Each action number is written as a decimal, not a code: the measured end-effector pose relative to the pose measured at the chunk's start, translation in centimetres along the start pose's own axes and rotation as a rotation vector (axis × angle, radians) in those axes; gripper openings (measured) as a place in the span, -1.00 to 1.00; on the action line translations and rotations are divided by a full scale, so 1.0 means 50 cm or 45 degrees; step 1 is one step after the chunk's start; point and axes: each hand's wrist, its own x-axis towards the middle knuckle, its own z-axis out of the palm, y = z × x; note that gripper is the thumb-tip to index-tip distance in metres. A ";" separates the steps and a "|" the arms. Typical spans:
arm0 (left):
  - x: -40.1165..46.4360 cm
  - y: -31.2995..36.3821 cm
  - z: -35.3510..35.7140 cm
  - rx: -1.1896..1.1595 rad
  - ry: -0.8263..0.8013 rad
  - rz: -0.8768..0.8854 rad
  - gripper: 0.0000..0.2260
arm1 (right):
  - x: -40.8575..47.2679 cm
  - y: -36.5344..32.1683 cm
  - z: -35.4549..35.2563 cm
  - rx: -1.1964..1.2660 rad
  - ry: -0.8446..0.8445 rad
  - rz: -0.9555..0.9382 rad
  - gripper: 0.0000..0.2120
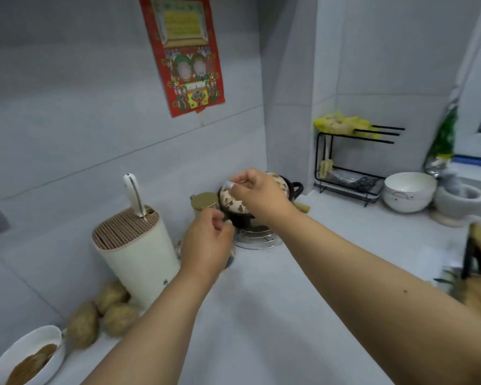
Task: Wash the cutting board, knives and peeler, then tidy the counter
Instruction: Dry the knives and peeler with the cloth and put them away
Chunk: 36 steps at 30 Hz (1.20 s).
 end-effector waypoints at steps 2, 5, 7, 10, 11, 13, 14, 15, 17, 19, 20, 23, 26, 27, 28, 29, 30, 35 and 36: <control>-0.016 0.042 0.050 -0.067 -0.090 0.013 -0.91 | -0.032 0.017 -0.070 0.054 0.062 0.033 -0.89; -0.040 0.108 0.131 -0.157 -0.227 0.058 -0.92 | -0.087 0.044 -0.185 0.122 0.186 0.081 -0.87; -0.060 0.156 0.185 -0.173 -0.333 0.078 -0.93 | -0.123 0.064 -0.263 0.100 0.269 0.118 -0.86; -0.101 0.237 0.282 -0.200 -0.506 0.118 -0.97 | -0.182 0.100 -0.387 0.085 0.408 0.171 -0.84; -0.115 0.260 0.311 -0.205 -0.565 0.124 -0.96 | -0.201 0.112 -0.422 0.081 0.437 0.191 -0.83; -0.144 0.300 0.367 -0.199 -0.672 0.145 -0.96 | -0.239 0.136 -0.484 0.051 0.484 0.249 -0.83; -0.164 0.323 0.397 -0.188 -0.724 0.171 -0.96 | -0.260 0.151 -0.519 0.043 0.519 0.285 -0.83; -0.185 0.345 0.427 -0.174 -0.778 0.197 -0.97 | -0.282 0.169 -0.555 0.053 0.559 0.328 -0.84; -0.227 0.392 0.487 -0.148 -0.893 0.248 -0.98 | -0.328 0.204 -0.630 0.086 0.663 0.427 -0.84; -0.265 0.430 0.545 -0.105 -0.990 0.284 -0.97 | -0.372 0.240 -0.697 0.098 0.785 0.512 -0.83; -0.283 0.446 0.574 -0.073 -1.031 0.314 -0.96 | -0.395 0.259 -0.729 0.106 0.849 0.540 -0.83; -0.340 0.479 0.657 0.046 -1.151 0.366 -0.87 | -0.459 0.319 -0.818 0.120 1.026 0.610 -0.83; -0.400 0.505 0.730 0.130 -1.245 0.336 -0.84 | -0.514 0.372 -0.895 0.109 1.155 0.700 -0.81; -0.418 0.513 0.752 0.142 -1.262 0.318 -0.83 | -0.530 0.386 -0.916 0.101 1.172 0.720 -0.80; -0.433 0.521 0.774 0.174 -1.264 0.318 -0.80 | -0.542 0.397 -0.933 0.094 1.179 0.736 -0.79; -0.445 0.528 0.794 0.235 -1.254 0.323 -0.76 | -0.551 0.407 -0.946 0.093 1.178 0.746 -0.79; -0.455 0.533 0.811 0.307 -1.234 0.327 -0.71 | -0.557 0.418 -0.955 0.095 1.173 0.755 -0.79; -0.489 0.556 0.865 0.566 -1.142 0.270 -0.68 | -0.577 0.456 -0.983 0.071 1.111 0.824 -0.80; -0.492 0.561 0.874 0.593 -1.147 0.242 -0.73 | -0.580 0.463 -0.986 0.069 1.096 0.833 -0.80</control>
